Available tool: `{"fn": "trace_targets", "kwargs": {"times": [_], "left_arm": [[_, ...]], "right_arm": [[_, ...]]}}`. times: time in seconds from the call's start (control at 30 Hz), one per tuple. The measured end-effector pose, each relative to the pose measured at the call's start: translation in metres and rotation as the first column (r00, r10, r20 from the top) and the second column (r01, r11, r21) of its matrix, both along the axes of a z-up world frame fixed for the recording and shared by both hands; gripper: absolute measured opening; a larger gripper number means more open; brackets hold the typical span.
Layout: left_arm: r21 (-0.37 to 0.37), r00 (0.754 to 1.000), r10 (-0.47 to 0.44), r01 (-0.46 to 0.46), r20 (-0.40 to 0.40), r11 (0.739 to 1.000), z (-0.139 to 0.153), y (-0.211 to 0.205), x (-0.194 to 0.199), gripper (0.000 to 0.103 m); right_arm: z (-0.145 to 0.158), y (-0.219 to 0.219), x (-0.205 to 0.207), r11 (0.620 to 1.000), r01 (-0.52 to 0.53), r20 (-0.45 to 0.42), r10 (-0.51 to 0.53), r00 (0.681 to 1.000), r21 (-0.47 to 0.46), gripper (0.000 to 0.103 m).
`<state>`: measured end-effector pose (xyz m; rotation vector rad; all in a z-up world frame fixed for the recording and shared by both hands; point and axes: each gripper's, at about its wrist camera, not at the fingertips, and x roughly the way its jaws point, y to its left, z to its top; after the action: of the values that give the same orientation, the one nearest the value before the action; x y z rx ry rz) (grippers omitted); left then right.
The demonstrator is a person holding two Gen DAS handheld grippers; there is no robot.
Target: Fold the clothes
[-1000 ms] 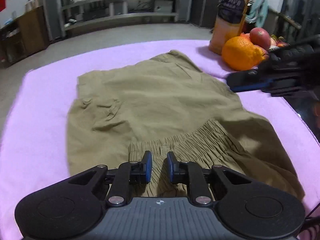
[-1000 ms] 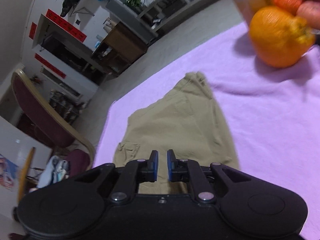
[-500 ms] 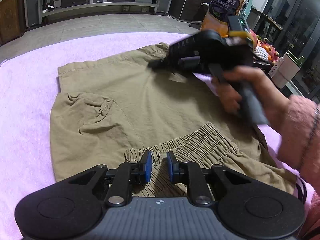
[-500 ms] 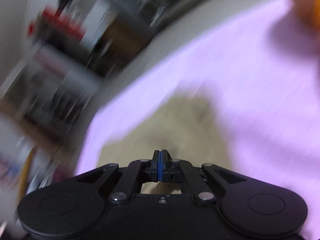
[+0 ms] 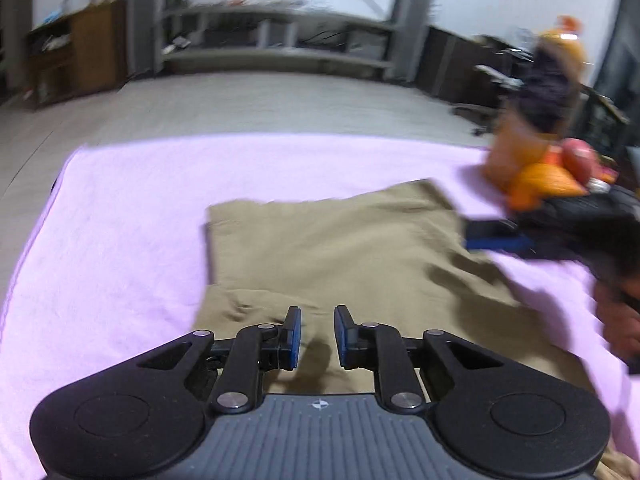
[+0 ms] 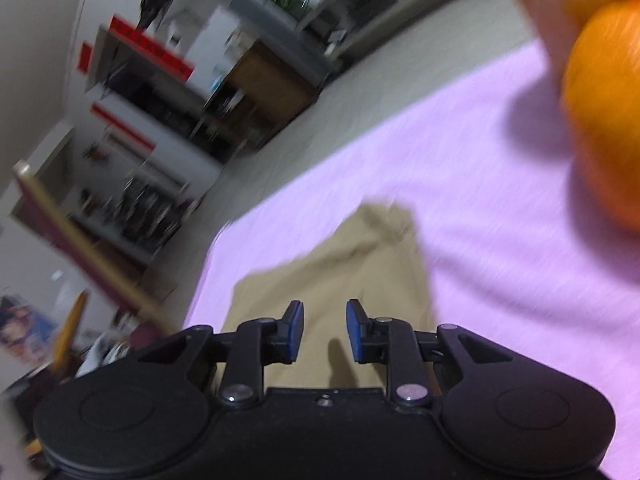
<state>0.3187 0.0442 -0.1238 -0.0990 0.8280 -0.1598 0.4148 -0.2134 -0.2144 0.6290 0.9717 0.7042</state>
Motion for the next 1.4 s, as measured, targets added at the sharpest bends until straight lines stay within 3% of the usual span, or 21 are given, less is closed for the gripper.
{"fn": "trace_targets", "kwargs": {"times": [0.1,0.17,0.23,0.27,0.33,0.37,0.53,0.7,0.8,0.87,0.93,0.97,1.07,1.13,1.23,1.3,1.4], "left_arm": [[0.011,0.996,0.076,-0.076,0.039,0.997,-0.009,0.013,0.01,0.012],[0.089,0.977,0.185,-0.195,0.102,0.977,-0.005,0.017,0.009,0.012],[0.199,0.947,0.275,-0.306,0.168,0.931,0.001,0.019,0.009,0.012],[0.211,0.942,0.281,-0.317,0.184,0.925,0.007,0.019,0.005,0.012],[0.215,0.942,0.268,-0.31,0.201,0.926,0.022,0.021,-0.006,0.016],[0.214,0.946,0.255,-0.296,0.202,0.931,0.032,0.022,-0.013,0.021],[0.242,0.961,0.157,-0.212,0.229,0.947,0.078,0.01,-0.059,0.024],[0.134,0.976,0.085,-0.114,0.202,0.984,0.1,0.017,-0.124,0.029],[0.063,0.994,0.02,-0.026,0.104,0.998,0.087,0.019,-0.155,0.028],[0.058,0.998,0.002,-0.006,0.067,0.998,0.075,0.017,-0.172,0.027],[0.024,0.999,-0.02,0.019,0.042,1.0,0.068,0.019,-0.19,0.026],[-0.014,0.999,-0.036,0.037,0.038,0.999,0.068,0.023,-0.2,0.021],[-0.094,0.981,-0.191,0.195,0.043,0.976,0.067,0.024,-0.223,0.02],[-0.052,0.96,-0.279,0.28,0.031,0.959,0.058,0.011,-0.226,0.021],[0.016,0.959,-0.279,0.28,-0.045,0.96,0.035,-0.002,-0.215,0.019],[0.016,0.965,-0.248,0.25,-0.083,0.968,0.025,-0.003,-0.204,0.019],[-0.002,0.978,-0.173,0.174,-0.113,0.985,0.013,0.004,-0.186,0.02]], "right_arm": [[-0.016,0.005,0.004,0.999,0.004,-0.038,-0.006,0.999,-0.036,0.018],[-0.02,-0.003,0.003,0.993,0.115,-0.016,-0.116,0.993,-0.035,0.007],[-0.014,-0.016,-0.002,0.956,0.282,0.035,-0.28,0.959,-0.076,0.007],[-0.008,-0.022,-0.005,0.934,0.34,0.052,-0.336,0.94,-0.106,0.016],[0.005,-0.03,-0.011,0.913,0.377,0.07,-0.37,0.926,-0.159,0.023],[0.013,-0.033,-0.015,0.91,0.373,0.067,-0.367,0.928,-0.181,0.023],[0.061,-0.047,-0.064,0.884,0.355,0.052,-0.356,0.933,-0.303,0.024],[0.111,-0.066,-0.142,0.906,0.336,0.114,-0.317,0.941,-0.258,0.035],[0.113,-0.062,-0.176,0.929,0.299,0.116,-0.279,0.953,-0.216,0.036],[0.108,-0.056,-0.194,0.947,0.257,0.103,-0.241,0.965,-0.194,0.035],[0.097,-0.037,-0.201,0.97,0.155,0.057,-0.147,0.988,-0.189,0.035],[0.094,-0.026,-0.205,0.977,0.099,0.043,-0.092,0.995,-0.189,0.035],[0.094,0.0,-0.22,0.988,-0.058,0.032,0.063,0.997,-0.141,0.035],[0.09,0.013,-0.225,0.986,-0.141,0.002,0.142,0.99,-0.09,0.035],[0.074,0.038,-0.224,0.967,-0.219,-0.07,0.211,0.975,-0.129,0.035],[0.056,0.051,-0.217,0.949,-0.234,-0.129,0.21,0.969,-0.21,0.03],[0.036,0.058,-0.205,0.945,-0.204,-0.18,0.161,0.97,-0.257,0.024]]}}
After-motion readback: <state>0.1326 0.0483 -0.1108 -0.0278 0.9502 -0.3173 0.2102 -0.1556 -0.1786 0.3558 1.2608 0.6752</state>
